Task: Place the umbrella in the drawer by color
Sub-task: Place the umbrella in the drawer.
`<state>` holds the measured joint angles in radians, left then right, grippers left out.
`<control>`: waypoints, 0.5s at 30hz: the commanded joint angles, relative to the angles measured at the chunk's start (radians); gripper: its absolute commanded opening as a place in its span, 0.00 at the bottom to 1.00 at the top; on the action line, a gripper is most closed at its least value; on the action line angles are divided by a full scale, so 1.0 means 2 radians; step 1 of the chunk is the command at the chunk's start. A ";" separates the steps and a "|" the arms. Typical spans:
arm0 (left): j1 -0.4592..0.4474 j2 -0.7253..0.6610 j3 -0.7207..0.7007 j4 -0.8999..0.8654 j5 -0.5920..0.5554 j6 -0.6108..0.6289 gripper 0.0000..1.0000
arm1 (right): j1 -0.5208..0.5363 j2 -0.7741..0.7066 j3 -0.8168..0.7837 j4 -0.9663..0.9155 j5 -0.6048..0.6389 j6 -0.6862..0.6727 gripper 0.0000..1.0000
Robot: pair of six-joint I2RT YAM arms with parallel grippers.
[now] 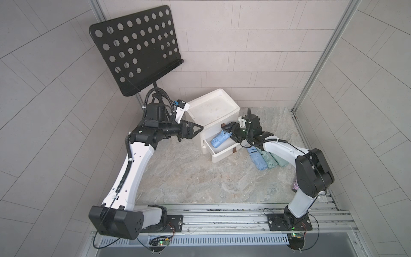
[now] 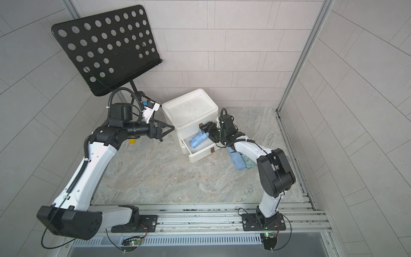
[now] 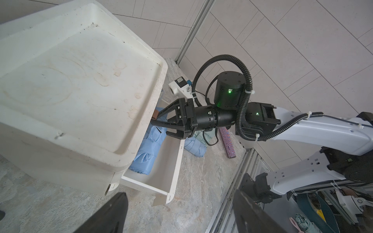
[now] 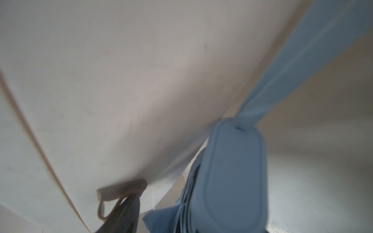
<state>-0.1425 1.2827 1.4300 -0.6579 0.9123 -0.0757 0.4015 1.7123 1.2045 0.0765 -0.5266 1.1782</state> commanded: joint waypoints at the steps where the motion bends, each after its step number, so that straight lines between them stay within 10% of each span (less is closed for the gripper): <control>1: -0.002 -0.011 -0.005 0.013 0.009 -0.001 0.89 | 0.003 -0.036 0.024 -0.051 0.037 -0.044 0.74; 15: -0.003 -0.015 -0.009 0.014 0.013 -0.007 0.89 | -0.008 -0.132 0.051 -0.181 0.122 -0.161 0.77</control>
<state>-0.1429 1.2804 1.4235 -0.6464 0.9195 -0.0830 0.3950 1.5158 1.3048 -0.2092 -0.3489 0.9333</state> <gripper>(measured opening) 0.885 0.769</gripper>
